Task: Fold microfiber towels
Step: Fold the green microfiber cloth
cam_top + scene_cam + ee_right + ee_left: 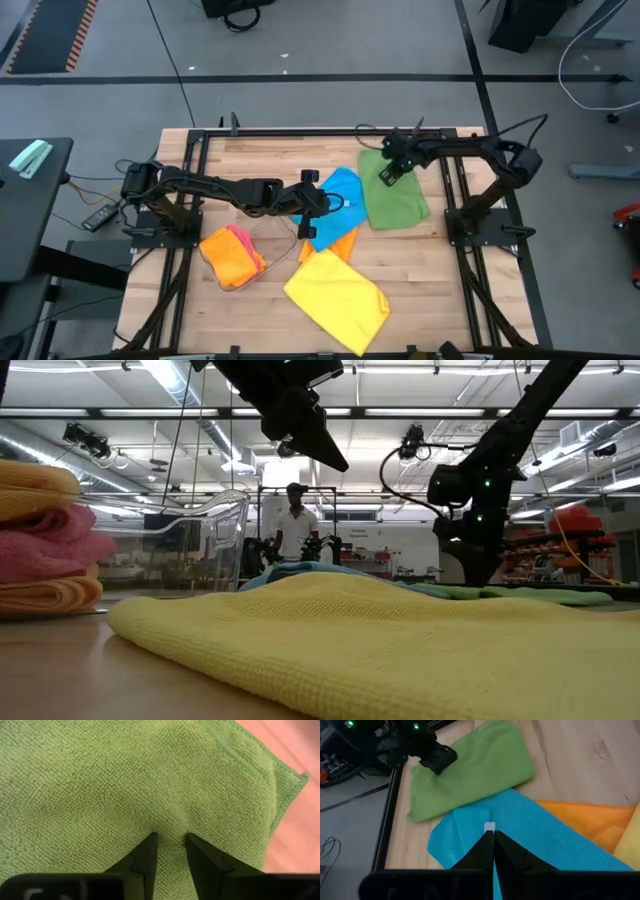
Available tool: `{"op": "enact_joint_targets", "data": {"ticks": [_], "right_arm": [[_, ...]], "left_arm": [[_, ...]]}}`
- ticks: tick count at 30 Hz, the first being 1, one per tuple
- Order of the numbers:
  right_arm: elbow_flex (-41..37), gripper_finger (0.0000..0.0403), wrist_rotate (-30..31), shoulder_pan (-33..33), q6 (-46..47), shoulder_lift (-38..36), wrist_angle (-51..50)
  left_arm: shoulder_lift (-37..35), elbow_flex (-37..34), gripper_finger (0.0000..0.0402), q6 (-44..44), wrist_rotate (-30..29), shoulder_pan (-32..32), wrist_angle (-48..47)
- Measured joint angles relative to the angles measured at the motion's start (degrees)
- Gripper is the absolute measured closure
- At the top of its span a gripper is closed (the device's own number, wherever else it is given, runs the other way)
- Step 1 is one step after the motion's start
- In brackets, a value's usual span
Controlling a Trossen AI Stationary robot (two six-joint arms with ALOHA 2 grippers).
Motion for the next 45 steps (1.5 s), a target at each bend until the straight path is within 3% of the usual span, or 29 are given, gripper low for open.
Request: {"op": "enact_joint_targets", "data": {"ticks": [8, 12, 16, 22, 28, 37, 40, 45], "right_arm": [[2.11, 0.0298, -0.81, -3.84, -2.97, -3.94, -4.98], [5.33, 0.0297, -2.39, -1.12, -5.72, -9.26, -12.92], [3.9, 0.0292, -8.37, 5.42, -6.91, -13.26, -15.16], [-1.23, 0.0295, -9.78, 18.19, -4.0, -10.29, -15.65], [-2.38, 0.0297, -7.22, 26.06, 0.56, -5.26, -13.44], [0.12, 0.0298, -8.43, 30.26, 3.86, 2.39, 3.44], [3.0, 0.0298, -8.13, 30.68, 3.16, 2.86, 1.81], [7.98, 0.0297, -7.33, 30.97, 0.32, -2.31, -9.04]], "left_arm": [[0.0, 0.0, 0.0376, -1.53, 0.0, 0.0, -0.38], [0.0, 0.0, 0.0373, -1.64, 0.0, -0.24, -0.44], [0.0, 0.0, 0.0376, -1.66, 0.02, -0.45, -0.42], [0.0, 0.0, 0.0387, -2.23, 0.01, -0.44, -0.4], [0.0, 0.0, 0.0382, -2.99, 0.02, -0.44, -0.37], [0.0, 0.0, 0.0375, -2.97, 0.02, -0.44, -0.38], [0.0, 0.0, 0.0381, -2.99, 0.01, -0.42, -0.39], [0.0, 0.0, 0.0387, -3.02, 0.02, -0.46, -0.95]]}}
